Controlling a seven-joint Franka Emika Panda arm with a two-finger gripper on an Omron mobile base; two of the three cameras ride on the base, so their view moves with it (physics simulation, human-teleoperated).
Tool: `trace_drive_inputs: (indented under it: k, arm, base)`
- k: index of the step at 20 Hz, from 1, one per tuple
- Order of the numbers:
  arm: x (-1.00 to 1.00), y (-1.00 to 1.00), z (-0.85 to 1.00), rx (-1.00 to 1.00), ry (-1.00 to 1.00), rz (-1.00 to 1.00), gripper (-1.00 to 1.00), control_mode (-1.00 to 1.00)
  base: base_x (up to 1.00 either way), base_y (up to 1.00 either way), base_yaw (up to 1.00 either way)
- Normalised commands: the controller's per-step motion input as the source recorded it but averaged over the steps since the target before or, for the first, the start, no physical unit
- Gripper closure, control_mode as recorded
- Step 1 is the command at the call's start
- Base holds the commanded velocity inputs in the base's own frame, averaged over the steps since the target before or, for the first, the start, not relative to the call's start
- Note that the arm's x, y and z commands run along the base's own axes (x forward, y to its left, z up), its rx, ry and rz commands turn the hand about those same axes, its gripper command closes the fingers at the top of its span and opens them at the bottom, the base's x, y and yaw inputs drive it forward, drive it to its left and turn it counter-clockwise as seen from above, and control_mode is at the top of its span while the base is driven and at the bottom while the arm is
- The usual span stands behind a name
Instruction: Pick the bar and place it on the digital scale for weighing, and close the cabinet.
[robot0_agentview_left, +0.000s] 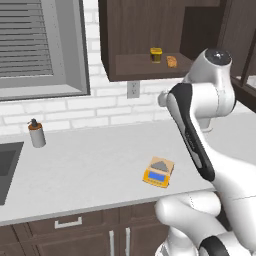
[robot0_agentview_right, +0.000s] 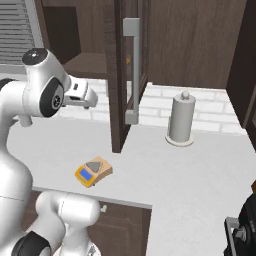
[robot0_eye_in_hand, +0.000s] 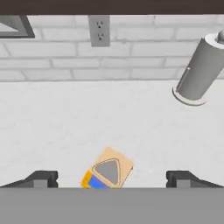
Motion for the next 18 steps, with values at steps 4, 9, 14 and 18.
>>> trace_drive_inputs:
  k: [4,9,14,18]
  arm:
    - [-0.05,0.00,0.41,-0.06,-0.47,0.00,-1.00,-1.00]
    - [0.00,0.00,0.42,-0.09,-0.42,0.00,-1.00,-1.00]
    - [0.00,0.00,0.56,-0.01,-0.17,0.00,-1.00,-1.00]
    - [0.00,0.00,0.52,0.00,-0.07,0.00,-1.00,-1.00]
  base:
    - [0.00,0.00,0.00]
    - [0.00,0.00,0.00]
    - [0.00,0.00,0.00]
    - [0.00,0.00,0.00]
